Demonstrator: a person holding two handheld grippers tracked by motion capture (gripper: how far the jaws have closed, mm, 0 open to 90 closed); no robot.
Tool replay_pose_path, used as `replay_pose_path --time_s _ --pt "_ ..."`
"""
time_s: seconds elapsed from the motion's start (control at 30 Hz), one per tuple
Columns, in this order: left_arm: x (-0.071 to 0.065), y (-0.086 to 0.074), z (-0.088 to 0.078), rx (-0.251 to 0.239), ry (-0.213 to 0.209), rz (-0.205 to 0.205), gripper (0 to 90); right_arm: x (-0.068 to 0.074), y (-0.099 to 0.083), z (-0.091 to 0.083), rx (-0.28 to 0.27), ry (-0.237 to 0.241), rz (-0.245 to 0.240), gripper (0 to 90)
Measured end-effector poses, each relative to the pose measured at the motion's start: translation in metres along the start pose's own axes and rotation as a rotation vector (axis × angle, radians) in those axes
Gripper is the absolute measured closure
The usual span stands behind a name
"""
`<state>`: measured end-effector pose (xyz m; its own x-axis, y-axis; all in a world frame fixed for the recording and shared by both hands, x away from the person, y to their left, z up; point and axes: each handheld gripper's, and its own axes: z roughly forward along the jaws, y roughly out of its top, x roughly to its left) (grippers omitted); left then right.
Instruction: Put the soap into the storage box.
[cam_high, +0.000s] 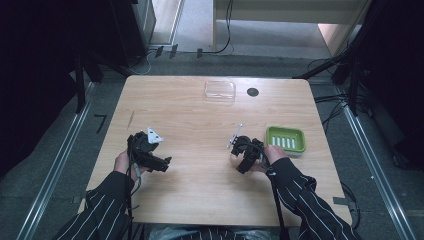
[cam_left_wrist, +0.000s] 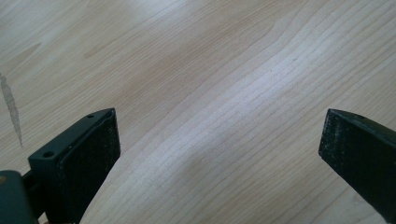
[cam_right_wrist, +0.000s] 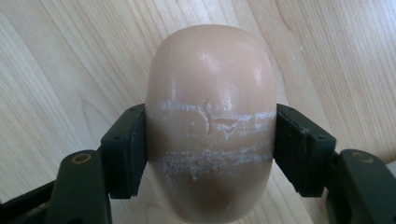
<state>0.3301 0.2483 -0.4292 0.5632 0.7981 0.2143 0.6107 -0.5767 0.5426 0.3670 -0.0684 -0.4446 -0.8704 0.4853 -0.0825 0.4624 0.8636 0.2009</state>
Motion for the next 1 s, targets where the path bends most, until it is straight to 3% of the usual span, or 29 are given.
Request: replay_pose_path --time_s 1.0 --pt "0.000 0.000 0.000 0.001 0.000 -0.001 0.0 -0.017 -0.025 -0.012 -0.004 -0.016 0.070 33.5"
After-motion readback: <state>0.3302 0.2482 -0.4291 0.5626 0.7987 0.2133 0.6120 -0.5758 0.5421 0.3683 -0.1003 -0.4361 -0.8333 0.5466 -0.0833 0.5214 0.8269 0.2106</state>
